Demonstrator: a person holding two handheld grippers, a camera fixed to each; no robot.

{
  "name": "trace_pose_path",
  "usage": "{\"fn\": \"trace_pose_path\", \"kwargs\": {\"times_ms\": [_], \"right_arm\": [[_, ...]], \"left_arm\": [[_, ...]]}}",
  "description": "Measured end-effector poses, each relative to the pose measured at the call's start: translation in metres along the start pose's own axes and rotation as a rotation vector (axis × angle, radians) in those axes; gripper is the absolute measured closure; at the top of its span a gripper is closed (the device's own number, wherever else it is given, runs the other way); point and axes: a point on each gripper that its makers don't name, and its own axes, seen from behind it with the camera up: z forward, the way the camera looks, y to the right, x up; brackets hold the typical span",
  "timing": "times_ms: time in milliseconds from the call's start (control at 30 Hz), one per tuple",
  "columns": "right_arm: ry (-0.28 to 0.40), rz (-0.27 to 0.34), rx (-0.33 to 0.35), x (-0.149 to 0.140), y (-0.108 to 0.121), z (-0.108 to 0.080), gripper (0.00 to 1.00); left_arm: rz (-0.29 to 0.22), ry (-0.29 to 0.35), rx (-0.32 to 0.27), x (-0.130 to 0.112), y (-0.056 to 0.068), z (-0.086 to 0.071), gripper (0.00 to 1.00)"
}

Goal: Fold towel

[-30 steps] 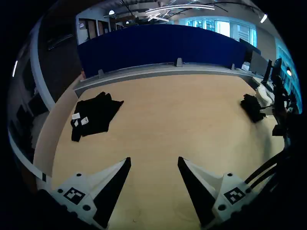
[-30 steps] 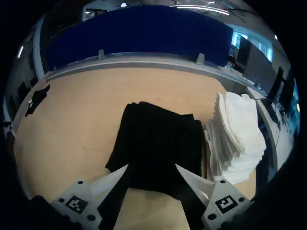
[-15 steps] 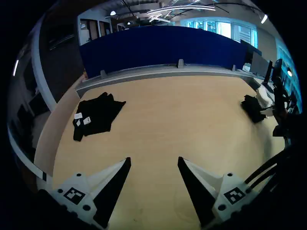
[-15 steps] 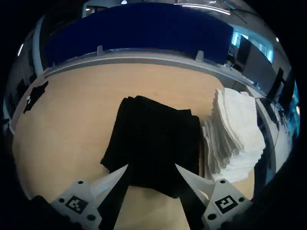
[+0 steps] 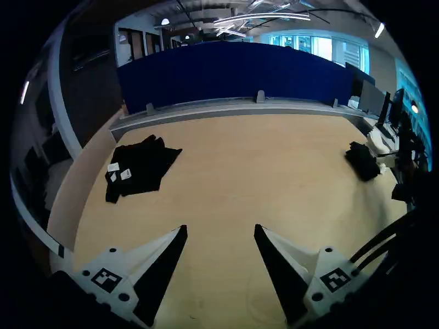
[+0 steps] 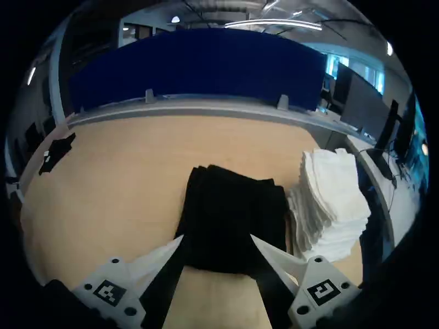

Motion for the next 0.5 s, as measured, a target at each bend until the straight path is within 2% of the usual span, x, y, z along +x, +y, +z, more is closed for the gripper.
{"fn": "trace_pose_path", "kwargs": {"times_ms": [100,167,233,267,500], "right_arm": [[0.060,0.011,0.007,0.017,-0.013,-0.014,0.24],[0.102,0.020,0.004,0.029,-0.020,-0.024,0.19],[0.147,0.031,0.001,0.040,-0.026,-0.034,0.05],[0.169,0.037,0.001,0.046,-0.030,-0.039,0.03],[0.309,0.079,0.005,0.079,-0.049,-0.075,0.00]], "left_arm": [[-0.010,0.015,-0.007,0.002,0.002,0.001,0.10],[-0.013,0.027,-0.011,0.005,0.003,0.002,0.10],[-0.012,0.042,-0.015,0.009,0.004,0.002,0.10],[-0.011,0.051,-0.017,0.011,0.004,0.003,0.10],[-0.010,0.117,-0.026,0.028,0.006,0.003,0.10]]}}
